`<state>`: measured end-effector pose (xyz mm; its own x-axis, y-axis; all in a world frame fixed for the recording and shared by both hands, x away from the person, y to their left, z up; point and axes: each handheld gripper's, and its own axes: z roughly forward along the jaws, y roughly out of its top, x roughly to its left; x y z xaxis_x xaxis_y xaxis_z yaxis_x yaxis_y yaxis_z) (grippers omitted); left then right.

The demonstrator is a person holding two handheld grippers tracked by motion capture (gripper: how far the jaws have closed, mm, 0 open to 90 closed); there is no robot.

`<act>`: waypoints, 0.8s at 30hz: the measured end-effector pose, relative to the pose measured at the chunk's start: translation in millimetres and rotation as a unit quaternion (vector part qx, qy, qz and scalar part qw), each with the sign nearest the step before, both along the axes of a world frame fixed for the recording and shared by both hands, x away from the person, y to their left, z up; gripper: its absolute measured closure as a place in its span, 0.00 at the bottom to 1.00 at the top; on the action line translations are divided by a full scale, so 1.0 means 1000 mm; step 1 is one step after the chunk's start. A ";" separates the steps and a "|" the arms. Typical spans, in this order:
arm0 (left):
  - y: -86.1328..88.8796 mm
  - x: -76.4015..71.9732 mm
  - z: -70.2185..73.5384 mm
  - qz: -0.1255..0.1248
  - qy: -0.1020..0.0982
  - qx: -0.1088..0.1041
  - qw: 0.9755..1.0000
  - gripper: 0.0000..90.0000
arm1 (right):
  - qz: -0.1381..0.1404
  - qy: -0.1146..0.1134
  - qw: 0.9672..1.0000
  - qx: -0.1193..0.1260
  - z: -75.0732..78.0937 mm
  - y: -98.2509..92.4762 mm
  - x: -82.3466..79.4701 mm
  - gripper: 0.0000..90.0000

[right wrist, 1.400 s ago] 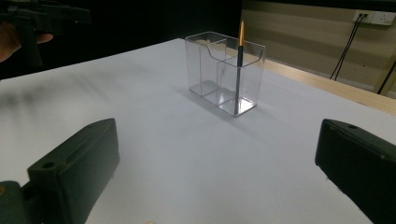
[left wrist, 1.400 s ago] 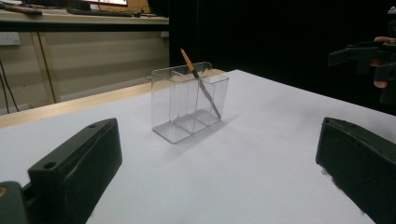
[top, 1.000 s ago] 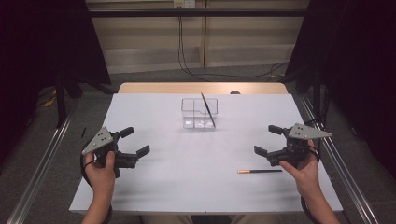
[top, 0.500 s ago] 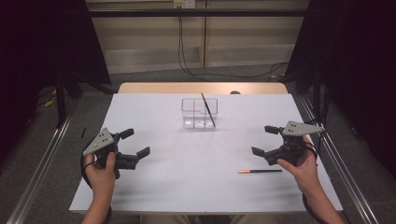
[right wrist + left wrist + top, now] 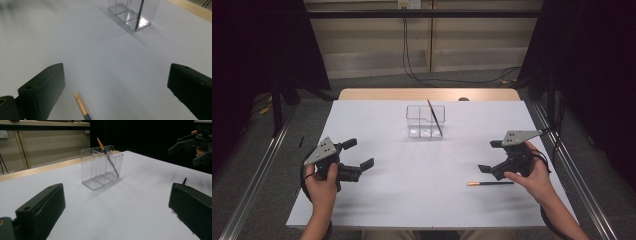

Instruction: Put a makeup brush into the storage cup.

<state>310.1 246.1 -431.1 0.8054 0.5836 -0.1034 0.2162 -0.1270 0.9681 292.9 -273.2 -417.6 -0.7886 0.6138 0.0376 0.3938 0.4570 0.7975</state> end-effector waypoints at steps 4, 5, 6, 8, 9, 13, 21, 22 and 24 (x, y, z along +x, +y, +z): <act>-0.001 0.000 0.000 -0.002 0.000 0.001 1.000 0.01 | 0.014 0.019 0.999 -0.034 -0.001 0.004 0.001 0.01; -0.001 0.000 0.000 -0.001 0.000 0.001 1.000 0.01 | 0.018 0.022 0.999 -0.040 -0.001 0.004 0.002 0.01; -0.001 -0.001 0.000 -0.002 0.000 0.002 1.000 0.01 | 0.019 0.025 0.998 -0.046 -0.001 0.005 0.002 0.01; -0.002 -0.001 0.000 -0.002 0.001 0.000 1.000 0.01 | 0.023 0.033 0.998 -0.052 -0.001 0.005 0.002 0.00; -0.002 -0.002 0.001 -0.001 0.000 0.001 1.000 0.01 | 0.026 0.035 0.997 -0.058 -0.001 0.004 0.003 0.00; -0.002 -0.002 0.001 0.000 0.000 0.002 1.000 0.01 | 0.031 0.043 0.995 -0.080 0.001 0.003 0.003 0.00; -0.002 -0.001 0.001 0.001 0.000 0.001 1.000 0.01 | 0.043 0.064 0.990 -0.118 0.001 0.004 0.004 0.00; -0.002 -0.001 0.001 0.000 0.000 0.000 1.000 0.01 | 0.047 0.066 0.989 -0.125 0.001 0.004 0.004 0.00; -0.002 -0.001 0.001 -0.002 0.000 0.003 1.000 0.01 | 0.053 0.067 0.987 -0.135 0.000 0.005 0.004 0.00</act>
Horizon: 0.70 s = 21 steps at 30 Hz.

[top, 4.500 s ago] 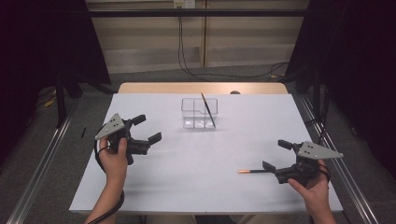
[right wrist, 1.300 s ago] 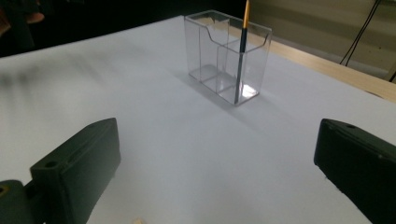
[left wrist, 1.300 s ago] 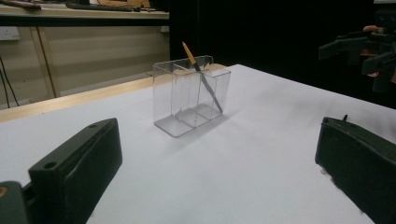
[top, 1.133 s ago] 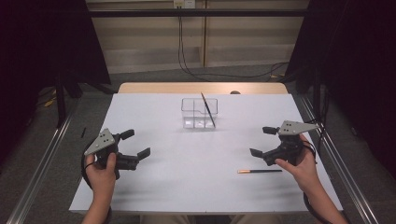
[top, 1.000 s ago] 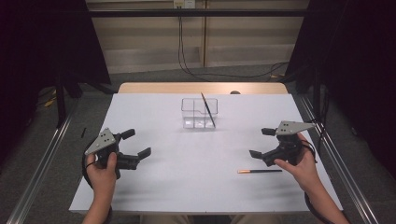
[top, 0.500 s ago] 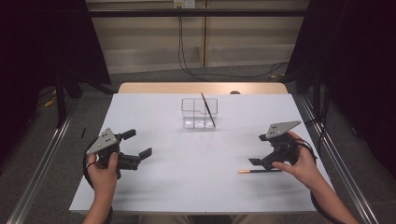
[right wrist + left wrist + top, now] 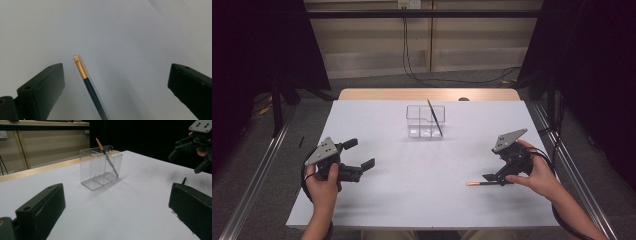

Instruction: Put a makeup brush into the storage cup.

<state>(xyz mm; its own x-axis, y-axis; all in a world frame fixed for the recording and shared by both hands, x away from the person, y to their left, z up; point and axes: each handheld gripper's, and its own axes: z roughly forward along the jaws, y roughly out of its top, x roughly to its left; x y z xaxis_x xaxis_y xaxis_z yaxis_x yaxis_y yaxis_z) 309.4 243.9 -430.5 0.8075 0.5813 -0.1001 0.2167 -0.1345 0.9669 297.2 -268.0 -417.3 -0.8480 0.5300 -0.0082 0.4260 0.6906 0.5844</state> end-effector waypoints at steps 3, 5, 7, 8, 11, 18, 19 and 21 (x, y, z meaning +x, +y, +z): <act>0.000 0.000 0.000 0.000 0.000 -0.001 1.000 0.01 | 0.004 0.007 1.000 -0.008 -0.002 0.001 0.001 0.00; -0.001 0.001 0.000 0.000 0.000 0.000 1.000 0.01 | 0.006 0.012 1.000 -0.013 -0.003 0.002 0.001 0.00; -0.001 0.000 0.000 0.000 0.000 -0.001 1.000 0.01 | 0.010 0.017 1.000 -0.022 -0.004 0.003 0.002 0.00; -0.001 0.001 0.000 -0.001 0.000 -0.001 1.000 0.01 | 0.012 0.018 0.999 -0.031 -0.005 0.004 0.002 0.00; -0.001 0.001 -0.001 0.001 0.002 -0.002 1.000 0.01 | 0.017 0.026 0.999 -0.039 -0.006 0.005 0.002 0.01; -0.002 0.001 -0.001 -0.001 0.004 0.000 1.000 0.01 | 0.030 0.036 0.996 -0.070 -0.009 0.009 0.004 0.01; -0.002 0.001 -0.001 -0.001 0.003 0.000 1.000 0.01 | 0.031 0.040 0.996 -0.073 -0.010 0.009 0.004 0.01; -0.001 0.001 -0.001 -0.001 0.004 -0.002 1.000 0.01 | 0.034 0.041 0.996 -0.077 -0.010 0.010 0.004 0.01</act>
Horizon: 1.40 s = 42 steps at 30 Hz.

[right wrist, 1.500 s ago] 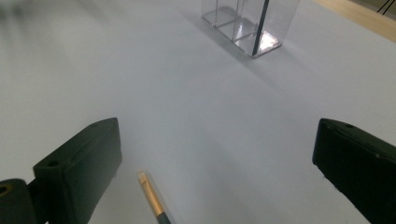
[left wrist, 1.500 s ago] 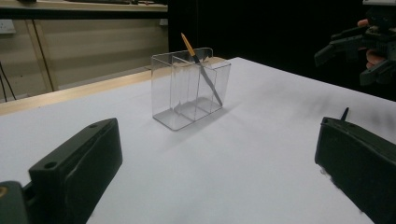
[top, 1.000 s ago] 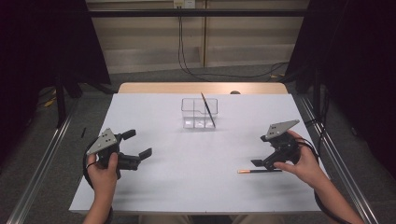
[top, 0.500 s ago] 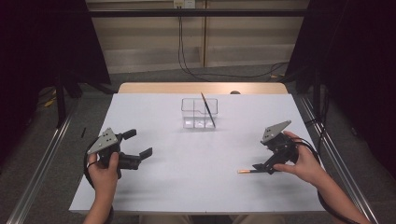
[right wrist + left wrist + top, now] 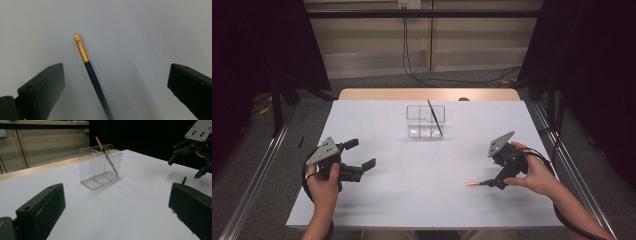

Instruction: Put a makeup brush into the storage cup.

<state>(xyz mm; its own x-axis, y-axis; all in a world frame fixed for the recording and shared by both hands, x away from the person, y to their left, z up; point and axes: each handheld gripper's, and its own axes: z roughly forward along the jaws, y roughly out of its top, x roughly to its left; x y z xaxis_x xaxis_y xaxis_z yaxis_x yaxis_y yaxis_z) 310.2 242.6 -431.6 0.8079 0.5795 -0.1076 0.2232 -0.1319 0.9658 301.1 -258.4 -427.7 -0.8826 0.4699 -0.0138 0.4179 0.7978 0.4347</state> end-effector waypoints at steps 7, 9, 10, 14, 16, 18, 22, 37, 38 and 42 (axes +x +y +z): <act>0.000 0.000 0.001 0.001 -0.002 0.001 1.000 0.01 | 0.007 0.011 1.000 -0.021 -0.003 0.002 0.000 0.01; 0.001 0.000 0.001 0.002 -0.003 0.002 1.000 0.01 | 0.011 0.012 1.000 -0.024 -0.004 0.003 -0.001 0.02; 0.001 0.000 0.001 0.001 -0.003 0.001 1.000 0.01 | 0.011 0.015 0.999 -0.027 -0.004 0.004 -0.001 0.02; 0.001 0.000 0.001 0.001 -0.003 0.002 1.000 0.01 | 0.018 0.020 0.999 -0.038 -0.006 0.006 -0.001 0.02; 0.001 0.000 0.001 0.001 -0.003 0.002 1.000 0.01 | 0.026 0.017 0.999 -0.043 -0.008 0.007 -0.001 0.02; 0.001 0.000 0.002 0.003 -0.003 0.000 1.000 0.01 | 0.024 0.022 0.998 -0.047 -0.008 0.008 -0.001 0.02; 0.001 0.000 0.001 0.004 -0.003 0.002 1.000 0.01 | 0.030 0.019 0.998 -0.053 -0.007 0.009 0.000 0.02; 0.001 0.000 0.001 0.003 -0.004 0.001 1.000 0.01 | 0.042 0.032 0.996 -0.072 -0.011 0.015 0.001 0.03; 0.001 0.000 0.002 0.003 -0.004 0.001 1.000 0.01 | 0.046 0.033 0.996 -0.072 -0.011 0.016 0.002 0.04; 0.001 0.000 0.002 0.004 -0.003 0.000 1.000 0.01 | 0.049 0.035 0.995 -0.077 -0.011 0.017 0.001 0.05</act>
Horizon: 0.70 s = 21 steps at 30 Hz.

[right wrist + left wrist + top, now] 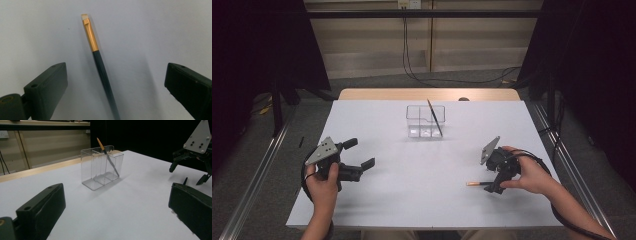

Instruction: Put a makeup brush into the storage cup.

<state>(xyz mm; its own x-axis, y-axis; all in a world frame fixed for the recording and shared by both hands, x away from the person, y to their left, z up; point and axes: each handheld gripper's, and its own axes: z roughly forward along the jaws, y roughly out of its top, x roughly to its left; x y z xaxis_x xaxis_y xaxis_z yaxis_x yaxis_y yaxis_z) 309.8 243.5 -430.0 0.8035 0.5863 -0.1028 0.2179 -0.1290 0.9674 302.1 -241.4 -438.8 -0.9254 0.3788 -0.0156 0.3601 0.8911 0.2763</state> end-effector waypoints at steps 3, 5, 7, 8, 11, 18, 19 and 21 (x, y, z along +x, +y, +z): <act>0.000 0.000 0.000 -0.002 -0.001 0.003 1.000 0.01 | 0.001 -0.003 1.000 -0.002 0.001 0.001 0.000 0.06; 0.000 0.000 0.000 -0.001 0.001 0.002 1.000 0.01 | 0.007 -0.007 1.000 -0.005 0.001 0.001 0.001 0.06; 0.000 0.000 0.000 -0.001 0.000 0.001 1.000 0.01 | 0.006 -0.003 1.000 -0.009 0.002 0.002 0.000 0.08; -0.001 0.000 0.000 0.000 0.000 0.001 1.000 0.01 | 0.011 -0.007 1.000 -0.008 0.001 0.003 0.000 0.08; 0.000 0.000 0.000 0.001 0.000 0.000 1.000 0.01 | 0.017 -0.009 1.000 -0.009 0.000 0.004 -0.001 0.11; 0.000 0.000 0.000 0.000 0.000 0.001 1.000 0.01 | 0.027 0.005 1.000 -0.003 0.000 0.007 -0.003 0.28; 0.000 0.001 0.000 -0.001 0.000 0.001 1.000 0.01 | 0.044 0.001 0.999 -0.003 -0.001 0.007 -0.002 0.29; 0.000 0.001 0.000 -0.001 0.001 0.001 1.000 0.01 | 0.041 0.006 0.999 -0.007 -0.001 0.009 -0.003 0.30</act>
<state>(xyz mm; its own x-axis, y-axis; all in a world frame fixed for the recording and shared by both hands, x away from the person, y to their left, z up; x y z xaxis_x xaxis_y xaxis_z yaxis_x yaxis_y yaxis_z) 310.5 243.5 -430.1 0.8049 0.5843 -0.1032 0.2189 -0.1309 0.9669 298.9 -231.9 -439.9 -0.9532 0.3021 -0.0096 0.2892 0.9210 0.2609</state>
